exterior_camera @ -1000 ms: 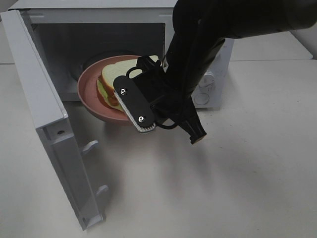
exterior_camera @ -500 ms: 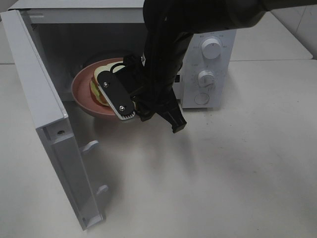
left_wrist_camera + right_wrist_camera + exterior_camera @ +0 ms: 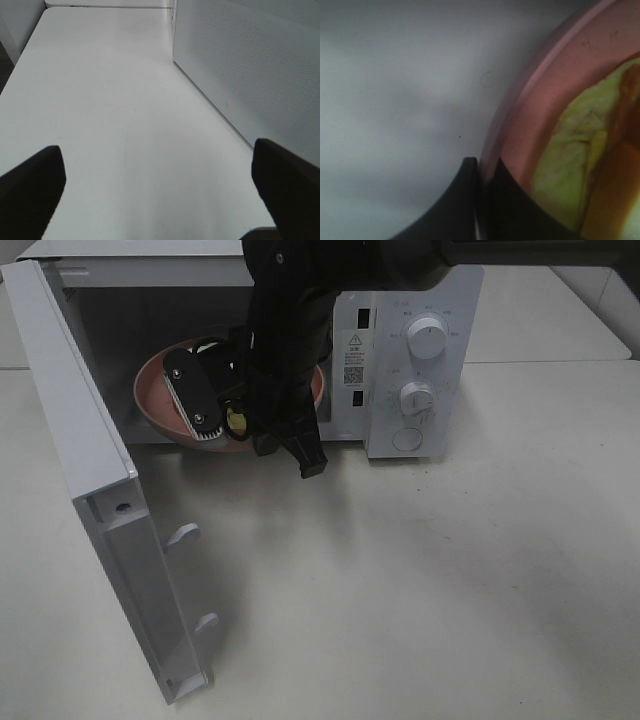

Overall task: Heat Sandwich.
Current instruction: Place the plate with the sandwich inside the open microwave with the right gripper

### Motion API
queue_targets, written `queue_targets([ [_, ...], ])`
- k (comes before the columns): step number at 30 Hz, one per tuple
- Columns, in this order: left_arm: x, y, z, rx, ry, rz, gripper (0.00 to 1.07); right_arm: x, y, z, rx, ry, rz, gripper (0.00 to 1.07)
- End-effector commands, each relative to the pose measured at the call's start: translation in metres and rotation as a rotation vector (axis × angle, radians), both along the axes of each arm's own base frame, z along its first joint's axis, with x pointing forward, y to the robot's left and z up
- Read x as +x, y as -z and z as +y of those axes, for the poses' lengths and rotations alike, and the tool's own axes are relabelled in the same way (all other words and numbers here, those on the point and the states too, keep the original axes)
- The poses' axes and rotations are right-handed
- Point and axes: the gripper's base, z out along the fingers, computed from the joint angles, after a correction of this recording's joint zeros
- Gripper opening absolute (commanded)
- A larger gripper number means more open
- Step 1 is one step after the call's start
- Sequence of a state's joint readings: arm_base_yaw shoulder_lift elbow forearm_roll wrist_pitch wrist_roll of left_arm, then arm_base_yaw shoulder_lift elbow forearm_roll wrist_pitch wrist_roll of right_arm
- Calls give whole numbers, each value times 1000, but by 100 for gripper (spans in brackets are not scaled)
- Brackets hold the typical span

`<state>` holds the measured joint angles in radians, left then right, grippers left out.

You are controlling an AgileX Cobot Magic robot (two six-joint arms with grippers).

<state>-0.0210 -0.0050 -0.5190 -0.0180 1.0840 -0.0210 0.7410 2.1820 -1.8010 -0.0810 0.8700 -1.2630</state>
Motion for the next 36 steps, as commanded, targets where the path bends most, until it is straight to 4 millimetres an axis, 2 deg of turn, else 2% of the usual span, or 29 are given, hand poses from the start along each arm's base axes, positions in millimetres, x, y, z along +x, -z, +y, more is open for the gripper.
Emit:
queue_targets([
  [1,-3,0,0,2,5,-34,96,9,-6,5,24,26,-31,0],
  [13,-3,0,0,2,5,-34,96,29,0,16,51,89,-61,0],
  [26,-3,0,0,2,5,-34,96,57,6,8,74,142,-100,0],
  [36,-3,0,0,2,5,-34,96,64,26,13,90,131,-127,0],
])
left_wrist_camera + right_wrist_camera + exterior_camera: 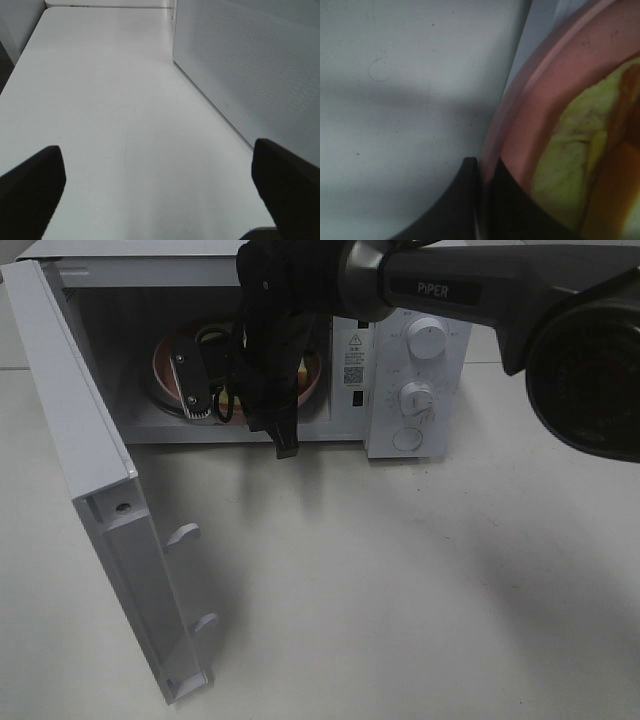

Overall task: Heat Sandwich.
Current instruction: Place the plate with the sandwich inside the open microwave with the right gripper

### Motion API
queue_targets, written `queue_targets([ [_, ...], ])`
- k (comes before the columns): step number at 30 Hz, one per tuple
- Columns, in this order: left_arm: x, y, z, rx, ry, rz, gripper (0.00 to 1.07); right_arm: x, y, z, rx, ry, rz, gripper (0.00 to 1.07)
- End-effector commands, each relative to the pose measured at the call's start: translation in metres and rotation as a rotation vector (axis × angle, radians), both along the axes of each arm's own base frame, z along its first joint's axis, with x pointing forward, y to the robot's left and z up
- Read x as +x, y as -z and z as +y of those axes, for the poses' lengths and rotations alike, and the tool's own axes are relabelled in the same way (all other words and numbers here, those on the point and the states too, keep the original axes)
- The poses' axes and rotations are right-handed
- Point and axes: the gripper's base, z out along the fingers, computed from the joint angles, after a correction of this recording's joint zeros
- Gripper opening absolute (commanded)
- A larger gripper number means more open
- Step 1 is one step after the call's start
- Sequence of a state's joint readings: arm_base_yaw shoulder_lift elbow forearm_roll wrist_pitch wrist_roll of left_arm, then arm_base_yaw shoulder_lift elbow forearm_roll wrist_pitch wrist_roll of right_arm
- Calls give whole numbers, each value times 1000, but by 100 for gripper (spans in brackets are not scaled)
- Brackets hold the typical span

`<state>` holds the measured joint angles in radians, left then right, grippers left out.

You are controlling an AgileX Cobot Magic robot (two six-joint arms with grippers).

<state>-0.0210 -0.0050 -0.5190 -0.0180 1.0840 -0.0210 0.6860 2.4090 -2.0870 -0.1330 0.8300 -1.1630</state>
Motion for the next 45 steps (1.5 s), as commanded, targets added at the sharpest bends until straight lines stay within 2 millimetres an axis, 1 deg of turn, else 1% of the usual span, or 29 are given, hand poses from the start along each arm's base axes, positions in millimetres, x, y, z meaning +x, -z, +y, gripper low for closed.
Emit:
queue_targets([
  [1,-3,0,0,2,5,-34,96,5,-5,2,31,0,-42,0],
  [4,-3,0,0,4,3,-34,96,9,-5,-1,41,6,-58,1],
  [11,-3,0,1,7,2,-34,96,10,-5,-3,33,28,-64,5],
  [12,-3,0,1,7,2,-34,96,10,-5,-2,37,35,-63,6],
  [15,-3,0,1,7,2,-34,96,12,-7,-1,73,61,-80,16],
  [16,-3,0,1,7,2,-34,96,12,-7,-1,73,61,-80,16],
  [17,-3,0,1,7,2,-34,96,12,-7,0,84,71,-84,19],
  [18,-3,0,1,7,2,-34,96,13,-8,1,102,91,-87,30],
  [20,-3,0,1,7,2,-34,96,13,-8,1,111,110,-83,42],
  [21,-3,0,1,7,2,-34,96,13,-8,1,111,110,-83,42],
  [22,-3,0,1,7,2,-34,96,13,-7,0,118,128,-77,53],
  [24,-3,0,1,7,2,-34,96,12,-7,0,129,159,-67,63],
  [25,-3,0,1,7,2,-34,96,12,-7,0,129,159,-67,63],
  [26,-3,0,1,7,2,-34,96,12,-8,0,144,188,-58,71],
  [29,-3,0,1,7,2,-34,96,12,-11,0,158,209,-57,79],
  [34,-3,0,1,7,2,-34,96,10,-17,-1,169,221,-59,78],
  [41,-3,0,1,7,2,-34,96,-1,-14,-9,143,225,-31,76],
  [45,-3,0,1,7,2,-34,96,-6,-20,-14,152,221,-37,76],
])
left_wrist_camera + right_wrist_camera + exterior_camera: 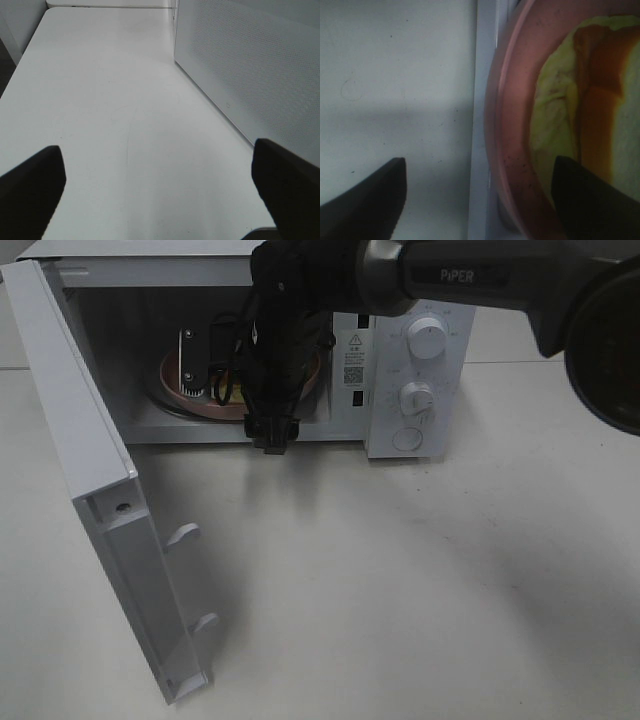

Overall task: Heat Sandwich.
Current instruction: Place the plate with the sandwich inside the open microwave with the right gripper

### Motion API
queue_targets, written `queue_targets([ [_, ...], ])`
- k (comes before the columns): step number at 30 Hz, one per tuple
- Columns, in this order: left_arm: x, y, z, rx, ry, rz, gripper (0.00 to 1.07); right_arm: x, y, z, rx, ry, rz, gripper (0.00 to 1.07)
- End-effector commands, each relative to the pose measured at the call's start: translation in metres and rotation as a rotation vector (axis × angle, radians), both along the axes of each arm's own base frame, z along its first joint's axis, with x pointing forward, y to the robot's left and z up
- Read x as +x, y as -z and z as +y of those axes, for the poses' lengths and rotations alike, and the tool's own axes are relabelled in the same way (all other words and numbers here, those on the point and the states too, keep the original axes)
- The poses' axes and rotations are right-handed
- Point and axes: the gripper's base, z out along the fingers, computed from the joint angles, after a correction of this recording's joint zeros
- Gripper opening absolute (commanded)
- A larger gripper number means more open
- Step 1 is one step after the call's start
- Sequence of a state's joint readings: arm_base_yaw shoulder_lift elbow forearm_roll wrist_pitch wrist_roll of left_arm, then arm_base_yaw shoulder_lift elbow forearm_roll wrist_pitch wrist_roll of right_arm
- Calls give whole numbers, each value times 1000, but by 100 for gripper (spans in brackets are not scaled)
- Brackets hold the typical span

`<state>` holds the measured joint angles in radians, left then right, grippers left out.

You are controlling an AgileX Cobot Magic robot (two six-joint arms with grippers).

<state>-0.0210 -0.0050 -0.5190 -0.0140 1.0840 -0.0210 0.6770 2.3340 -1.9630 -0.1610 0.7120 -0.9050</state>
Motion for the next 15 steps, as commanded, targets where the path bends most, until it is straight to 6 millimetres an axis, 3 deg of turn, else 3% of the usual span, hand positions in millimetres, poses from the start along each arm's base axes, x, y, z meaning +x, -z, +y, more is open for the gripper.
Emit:
queue_targets([
  [1,-3,0,0,3,4,-34,96,-5,-12,-4,16,3,-19,76],
  [15,-3,0,0,3,4,-34,96,-31,-22,-25,-3,0,8,76],
])
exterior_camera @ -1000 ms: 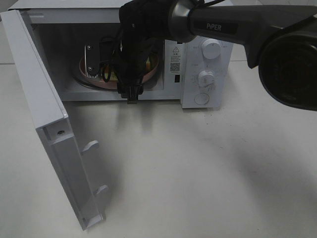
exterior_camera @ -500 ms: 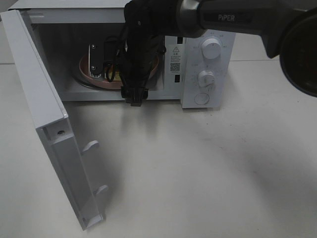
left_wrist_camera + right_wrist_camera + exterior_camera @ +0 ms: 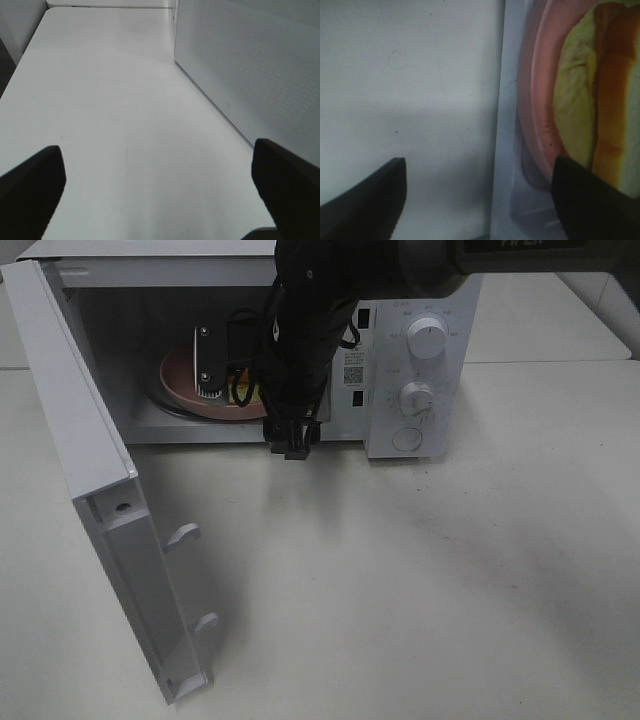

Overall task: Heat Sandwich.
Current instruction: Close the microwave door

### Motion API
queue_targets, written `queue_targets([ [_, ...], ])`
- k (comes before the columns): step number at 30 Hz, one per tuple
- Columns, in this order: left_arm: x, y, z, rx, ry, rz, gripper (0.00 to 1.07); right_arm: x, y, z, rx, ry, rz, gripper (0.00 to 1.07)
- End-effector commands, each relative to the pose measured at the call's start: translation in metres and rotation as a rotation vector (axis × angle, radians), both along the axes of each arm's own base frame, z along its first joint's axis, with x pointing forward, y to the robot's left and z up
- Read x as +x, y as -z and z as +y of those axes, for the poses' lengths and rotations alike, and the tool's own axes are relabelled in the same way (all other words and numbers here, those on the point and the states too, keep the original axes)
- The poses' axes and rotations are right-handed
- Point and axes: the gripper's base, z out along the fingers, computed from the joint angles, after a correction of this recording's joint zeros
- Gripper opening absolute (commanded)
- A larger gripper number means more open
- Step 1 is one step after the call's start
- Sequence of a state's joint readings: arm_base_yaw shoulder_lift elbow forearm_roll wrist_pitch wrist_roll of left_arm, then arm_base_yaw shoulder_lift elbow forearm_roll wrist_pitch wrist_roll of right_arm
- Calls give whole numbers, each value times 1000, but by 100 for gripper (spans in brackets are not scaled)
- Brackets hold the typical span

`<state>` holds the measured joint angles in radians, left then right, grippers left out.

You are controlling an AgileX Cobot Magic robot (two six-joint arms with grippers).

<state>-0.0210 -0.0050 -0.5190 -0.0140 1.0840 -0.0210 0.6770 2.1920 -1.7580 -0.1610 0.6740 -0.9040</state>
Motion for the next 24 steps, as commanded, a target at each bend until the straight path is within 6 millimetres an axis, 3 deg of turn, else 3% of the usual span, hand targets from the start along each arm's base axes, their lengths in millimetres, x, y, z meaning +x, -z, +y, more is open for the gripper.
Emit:
queue_targets([
  [1,-3,0,0,3,4,-34,96,-7,-10,-6,12,7,-12,76],
  [12,-3,0,0,3,4,-34,96,-38,-23,-30,54,40,-17,76],
  [24,-3,0,0,3,4,-34,96,-86,-37,-67,81,106,15,76],
])
